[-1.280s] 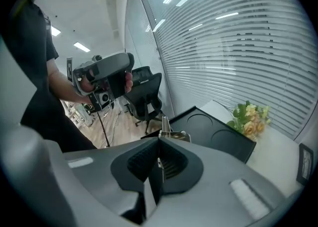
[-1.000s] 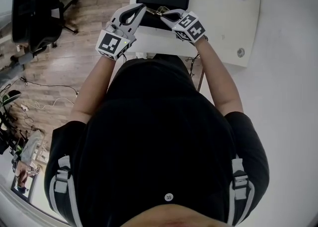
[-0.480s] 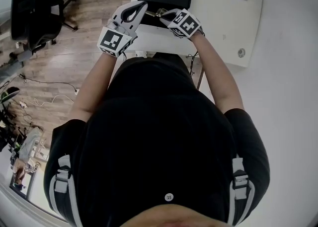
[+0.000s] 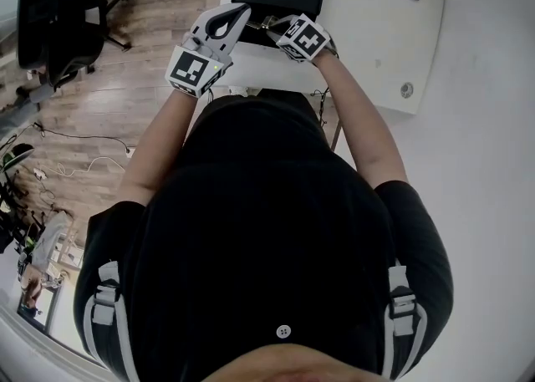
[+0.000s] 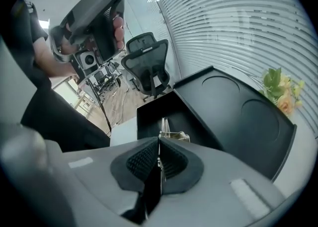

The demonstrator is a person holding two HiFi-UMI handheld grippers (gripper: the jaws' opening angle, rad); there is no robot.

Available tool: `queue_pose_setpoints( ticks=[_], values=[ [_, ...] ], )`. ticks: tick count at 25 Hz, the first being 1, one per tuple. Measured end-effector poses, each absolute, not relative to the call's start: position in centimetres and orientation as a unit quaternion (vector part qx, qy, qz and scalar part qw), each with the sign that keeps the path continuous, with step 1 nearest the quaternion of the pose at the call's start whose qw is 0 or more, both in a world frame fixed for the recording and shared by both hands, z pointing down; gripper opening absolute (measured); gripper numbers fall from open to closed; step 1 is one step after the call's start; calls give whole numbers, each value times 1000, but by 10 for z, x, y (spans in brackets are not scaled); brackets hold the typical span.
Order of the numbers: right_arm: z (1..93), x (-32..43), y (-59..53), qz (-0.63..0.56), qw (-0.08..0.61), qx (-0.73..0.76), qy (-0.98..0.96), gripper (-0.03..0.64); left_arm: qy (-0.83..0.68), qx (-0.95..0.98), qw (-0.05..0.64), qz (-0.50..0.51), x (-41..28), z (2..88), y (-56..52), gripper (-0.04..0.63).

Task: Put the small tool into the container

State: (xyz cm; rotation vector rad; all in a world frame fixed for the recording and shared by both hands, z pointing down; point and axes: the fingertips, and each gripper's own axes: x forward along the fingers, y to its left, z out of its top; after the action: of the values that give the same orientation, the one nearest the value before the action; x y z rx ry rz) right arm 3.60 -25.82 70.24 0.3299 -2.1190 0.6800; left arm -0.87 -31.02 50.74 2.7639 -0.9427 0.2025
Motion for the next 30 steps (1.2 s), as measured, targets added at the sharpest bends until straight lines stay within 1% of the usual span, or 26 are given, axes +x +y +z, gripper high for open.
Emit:
queue_pose_setpoints(
  ticks=[4,16,24,30],
  values=[
    [704,40,-266,254,445,143,-847,29,-326,939,101,53,-4,500,-316,5],
    [706,43,-271,228,470,146,-840,46,-337,935,95,60,-3,502,-324,5],
    [706,42,-273,198,483,140,-842,51,-338,932,108,77,-7,508,-323,5],
    [702,45,-275,187,488,148,-840,51,-337,935,97,56,-4,496,-325,5]
  ],
)
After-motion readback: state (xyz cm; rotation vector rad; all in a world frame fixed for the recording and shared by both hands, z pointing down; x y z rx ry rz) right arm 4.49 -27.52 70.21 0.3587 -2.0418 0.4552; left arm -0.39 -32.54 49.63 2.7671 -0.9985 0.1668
